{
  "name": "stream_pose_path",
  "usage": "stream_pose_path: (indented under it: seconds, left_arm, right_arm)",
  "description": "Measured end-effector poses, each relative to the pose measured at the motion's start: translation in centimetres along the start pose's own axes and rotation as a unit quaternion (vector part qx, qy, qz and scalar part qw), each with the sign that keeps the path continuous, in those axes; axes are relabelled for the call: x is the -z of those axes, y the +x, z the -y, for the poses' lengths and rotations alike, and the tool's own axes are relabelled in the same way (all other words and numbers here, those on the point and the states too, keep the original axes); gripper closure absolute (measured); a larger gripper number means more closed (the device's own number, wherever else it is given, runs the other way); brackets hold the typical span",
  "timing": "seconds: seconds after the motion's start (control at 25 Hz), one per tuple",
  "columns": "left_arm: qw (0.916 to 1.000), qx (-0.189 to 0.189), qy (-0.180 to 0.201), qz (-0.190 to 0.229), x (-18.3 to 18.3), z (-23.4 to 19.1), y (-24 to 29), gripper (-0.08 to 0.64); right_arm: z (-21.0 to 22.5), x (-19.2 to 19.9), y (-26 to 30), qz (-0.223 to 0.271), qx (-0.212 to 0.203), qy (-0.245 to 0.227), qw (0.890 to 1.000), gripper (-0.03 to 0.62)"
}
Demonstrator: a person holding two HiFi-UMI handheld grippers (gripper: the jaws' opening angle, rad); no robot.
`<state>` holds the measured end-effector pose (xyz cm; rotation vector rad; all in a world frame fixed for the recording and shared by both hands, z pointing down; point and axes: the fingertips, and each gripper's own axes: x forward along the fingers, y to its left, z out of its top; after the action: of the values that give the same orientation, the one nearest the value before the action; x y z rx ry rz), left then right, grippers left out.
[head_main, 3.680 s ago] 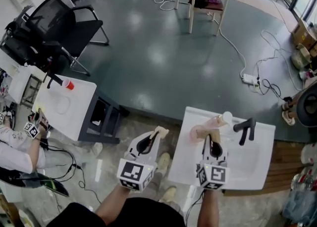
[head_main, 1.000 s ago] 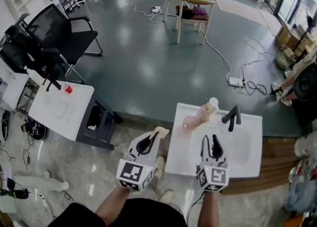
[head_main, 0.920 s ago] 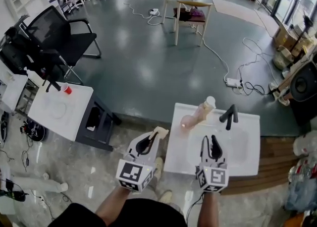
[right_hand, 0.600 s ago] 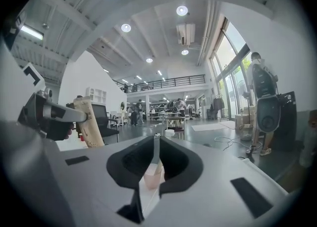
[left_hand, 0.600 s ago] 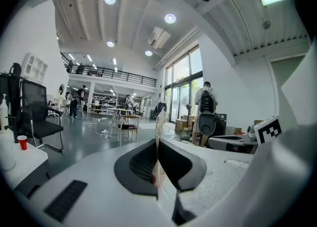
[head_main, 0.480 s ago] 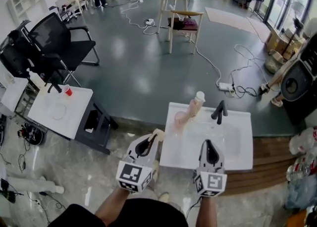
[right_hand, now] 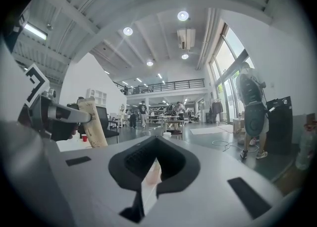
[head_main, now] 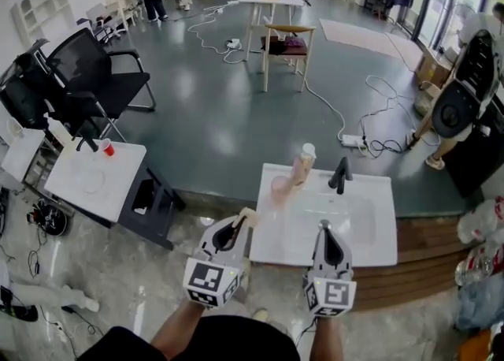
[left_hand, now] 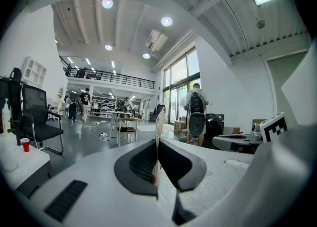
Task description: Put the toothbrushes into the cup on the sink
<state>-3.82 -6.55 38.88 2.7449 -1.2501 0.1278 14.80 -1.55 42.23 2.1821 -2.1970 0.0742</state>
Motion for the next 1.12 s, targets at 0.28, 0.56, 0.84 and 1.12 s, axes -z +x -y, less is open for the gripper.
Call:
stream_pose_path:
  seconds: [0.28,0.56,0.84,1.12]
  left_arm:
    - [1.0,-0.002,0.002,-0.003,-0.1,0.0,0.6,0.551]
    - [1.0,0.0,0.004,-0.004,-0.4,-0.3,2.8,0.551]
    - [0.9999,0.013,0.002,-0.004,-1.2,-1.2,6.2,0.551]
    - [0.9994,0.033,0.004,-0.01,-1.2,-2.4,10.3,0.551]
  right_arm:
    - [0.6,-0.1,0.2,0.001,0.004,0.004,1.0,0.594]
    - [1.7,0.7,1.5,-0.005,0.008,0.008,1.0,0.594]
    - [3.0,0.7,3.4,-0.015,0.023,0.009,1.0,0.594]
    - [4.4,1.8,5.3,-0.025,0.049,0.018,0.998,0.594]
